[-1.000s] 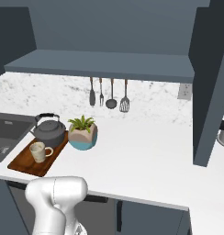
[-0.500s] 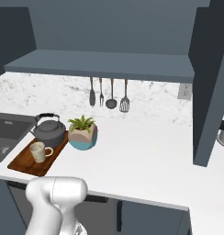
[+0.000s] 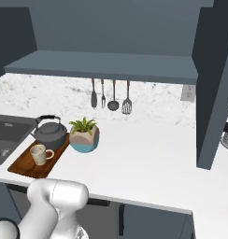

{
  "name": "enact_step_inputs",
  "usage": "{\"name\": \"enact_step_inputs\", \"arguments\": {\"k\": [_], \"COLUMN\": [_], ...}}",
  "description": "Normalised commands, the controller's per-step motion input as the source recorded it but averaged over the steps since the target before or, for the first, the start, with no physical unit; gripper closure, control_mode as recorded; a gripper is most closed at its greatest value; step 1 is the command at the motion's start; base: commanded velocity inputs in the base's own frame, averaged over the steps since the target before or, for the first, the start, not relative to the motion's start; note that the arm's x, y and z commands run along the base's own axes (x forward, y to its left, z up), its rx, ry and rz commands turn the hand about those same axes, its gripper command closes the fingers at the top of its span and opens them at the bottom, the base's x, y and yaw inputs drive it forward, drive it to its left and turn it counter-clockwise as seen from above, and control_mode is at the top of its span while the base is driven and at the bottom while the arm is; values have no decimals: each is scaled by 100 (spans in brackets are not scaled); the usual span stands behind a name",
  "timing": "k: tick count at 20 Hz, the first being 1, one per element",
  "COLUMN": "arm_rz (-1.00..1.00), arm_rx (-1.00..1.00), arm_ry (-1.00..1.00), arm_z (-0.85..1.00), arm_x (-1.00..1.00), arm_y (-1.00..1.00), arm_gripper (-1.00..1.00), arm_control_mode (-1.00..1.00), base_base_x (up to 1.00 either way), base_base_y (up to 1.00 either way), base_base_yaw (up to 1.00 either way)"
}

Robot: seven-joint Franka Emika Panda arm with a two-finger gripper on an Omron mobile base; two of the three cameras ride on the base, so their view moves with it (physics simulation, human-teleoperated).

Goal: Pick the kettle from the counter and place it on the tray. Then pick the mug from the cabinet and place it on the tray. Then close the cabinet doors.

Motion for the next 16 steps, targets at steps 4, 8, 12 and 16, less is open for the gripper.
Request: {"name": "enact_step_inputs", "arguments": {"k": [4,8,12,16], "arm_rz": [-9,-9,-7,-5], "arm_rx": [-1,-2,0,0], "arm_ry": [0,1,1,0], "arm_z": [-23,-20,-22,-14], "arm_x": [70,58,58,48], "arm_y": [24,-19,-32,-31], "arm_gripper": [-100,-100,-100,-100], "arm_control_mode": [-100,-100,-100,-100], "base_base_x": [0,0,0,0], "base_base_y": [0,0,0,0], "base_base_yaw": [0,0,0,0]}}
